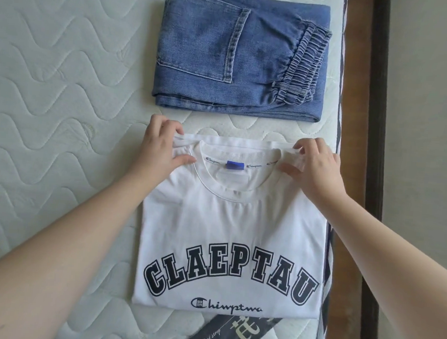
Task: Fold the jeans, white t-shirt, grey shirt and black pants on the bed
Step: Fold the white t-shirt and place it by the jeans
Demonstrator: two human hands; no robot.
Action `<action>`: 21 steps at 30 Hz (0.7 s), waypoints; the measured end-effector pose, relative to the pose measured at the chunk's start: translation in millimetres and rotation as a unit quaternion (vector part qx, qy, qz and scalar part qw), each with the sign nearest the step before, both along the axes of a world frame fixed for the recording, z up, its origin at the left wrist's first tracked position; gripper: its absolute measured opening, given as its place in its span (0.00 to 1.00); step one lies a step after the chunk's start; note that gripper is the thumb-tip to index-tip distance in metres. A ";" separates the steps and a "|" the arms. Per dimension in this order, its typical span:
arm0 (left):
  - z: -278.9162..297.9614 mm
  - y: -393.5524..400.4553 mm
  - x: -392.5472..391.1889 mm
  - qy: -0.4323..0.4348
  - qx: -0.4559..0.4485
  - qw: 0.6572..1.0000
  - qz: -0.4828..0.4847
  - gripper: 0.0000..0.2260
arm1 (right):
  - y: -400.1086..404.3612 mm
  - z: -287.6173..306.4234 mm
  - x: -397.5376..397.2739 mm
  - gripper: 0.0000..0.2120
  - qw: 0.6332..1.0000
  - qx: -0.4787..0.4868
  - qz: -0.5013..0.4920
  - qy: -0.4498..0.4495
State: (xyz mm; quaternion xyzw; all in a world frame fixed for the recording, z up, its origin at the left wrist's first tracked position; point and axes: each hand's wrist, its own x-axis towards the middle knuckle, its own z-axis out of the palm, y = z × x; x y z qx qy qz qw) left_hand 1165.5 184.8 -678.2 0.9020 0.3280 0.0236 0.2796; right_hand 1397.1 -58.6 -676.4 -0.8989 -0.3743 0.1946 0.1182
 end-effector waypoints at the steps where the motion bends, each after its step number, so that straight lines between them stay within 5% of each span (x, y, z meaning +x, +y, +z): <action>1: 0.8 0.2 -1.5 0.000 0.006 1.000 0.000 0.27 | -1.5 -0.9 0.1 0.24 1.000 -0.009 0.006 -0.005; 9: 0.7 11.1 -7.3 0.100 -0.011 0.995 -0.014 0.12 | -0.2 6.8 5.8 0.18 0.997 0.036 0.063 -0.017; 13: 1.5 16.2 -0.2 0.069 -0.051 0.996 -0.020 0.08 | 2.6 14.4 5.9 0.16 0.995 0.064 0.072 0.000; 21: -2.0 23.6 3.3 0.109 -0.093 0.990 -0.001 0.08 | 12.2 5.6 13.4 0.13 0.996 0.034 0.006 0.076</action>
